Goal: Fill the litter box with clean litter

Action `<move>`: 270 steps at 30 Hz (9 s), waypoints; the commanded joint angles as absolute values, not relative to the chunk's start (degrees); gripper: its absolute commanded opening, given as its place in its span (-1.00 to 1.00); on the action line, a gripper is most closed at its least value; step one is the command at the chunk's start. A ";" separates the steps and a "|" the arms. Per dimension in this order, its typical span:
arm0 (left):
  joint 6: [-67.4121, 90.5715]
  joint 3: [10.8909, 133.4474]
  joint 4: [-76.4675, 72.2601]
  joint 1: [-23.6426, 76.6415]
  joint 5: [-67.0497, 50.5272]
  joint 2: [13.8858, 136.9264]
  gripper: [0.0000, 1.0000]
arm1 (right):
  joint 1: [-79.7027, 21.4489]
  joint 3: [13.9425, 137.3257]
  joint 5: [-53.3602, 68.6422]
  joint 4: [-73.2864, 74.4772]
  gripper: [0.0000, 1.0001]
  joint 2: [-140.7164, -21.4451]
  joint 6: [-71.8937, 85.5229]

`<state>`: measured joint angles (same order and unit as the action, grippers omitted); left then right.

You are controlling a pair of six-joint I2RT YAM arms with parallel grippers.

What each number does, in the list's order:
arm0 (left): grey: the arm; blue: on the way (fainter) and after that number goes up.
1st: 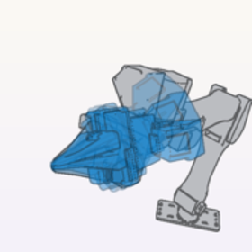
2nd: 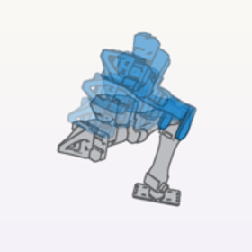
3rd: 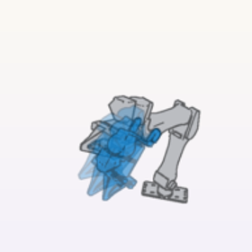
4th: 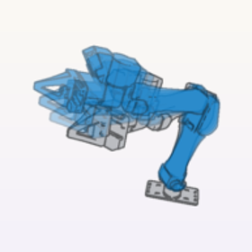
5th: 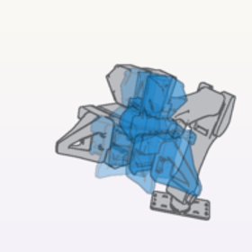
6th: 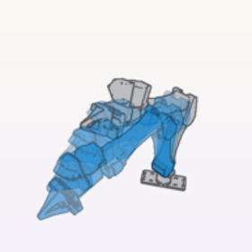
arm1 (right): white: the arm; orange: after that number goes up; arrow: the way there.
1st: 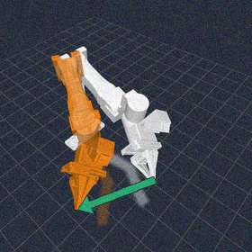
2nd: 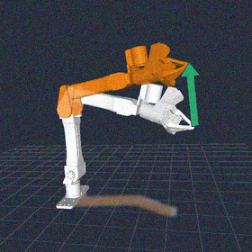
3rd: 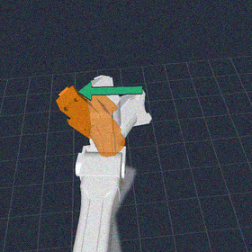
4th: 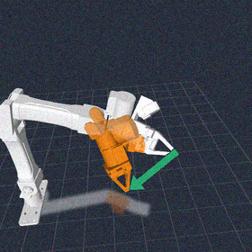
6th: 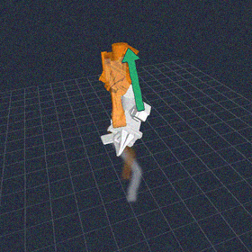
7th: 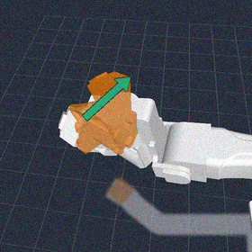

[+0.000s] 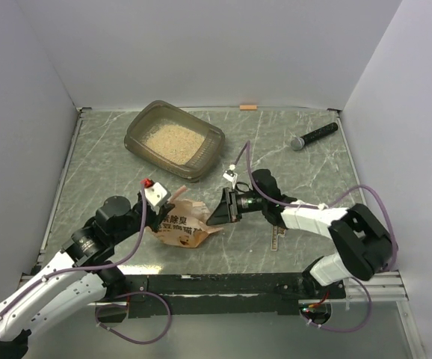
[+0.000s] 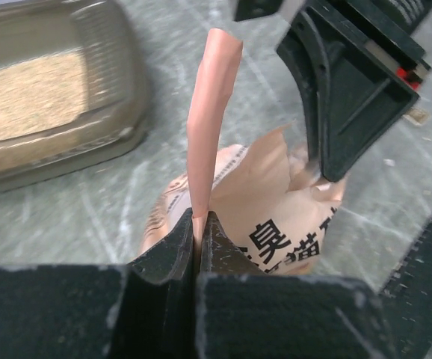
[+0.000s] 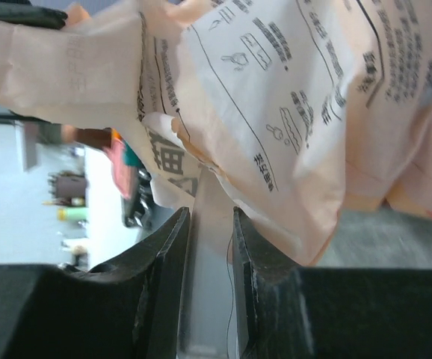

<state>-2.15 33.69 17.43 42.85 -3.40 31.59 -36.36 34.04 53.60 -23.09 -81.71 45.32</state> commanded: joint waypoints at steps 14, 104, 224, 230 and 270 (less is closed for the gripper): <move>-4.48 40.08 25.76 42.45 16.62 30.15 -0.99 | -47.20 51.15 51.33 -63.47 -1.00 -107.76 66.81; -1.93 30.67 14.06 43.51 9.40 16.61 -0.98 | -25.66 16.34 48.78 -39.71 -1.00 -55.45 76.98; -0.53 31.03 14.06 43.51 0.44 19.51 -0.99 | -43.77 81.56 36.90 44.83 -1.00 -77.51 15.38; -0.62 31.03 13.97 43.42 -0.44 19.07 -0.98 | -44.21 82.88 41.83 41.14 -1.00 -85.68 17.93; -0.35 30.85 14.06 43.51 -0.53 18.46 -0.99 | -45.97 58.81 57.92 -39.16 -1.00 -113.29 63.45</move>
<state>-2.07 29.85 18.57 43.33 1.34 18.92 -44.71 62.30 57.76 -20.67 -110.98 57.17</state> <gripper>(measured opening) 0.044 0.320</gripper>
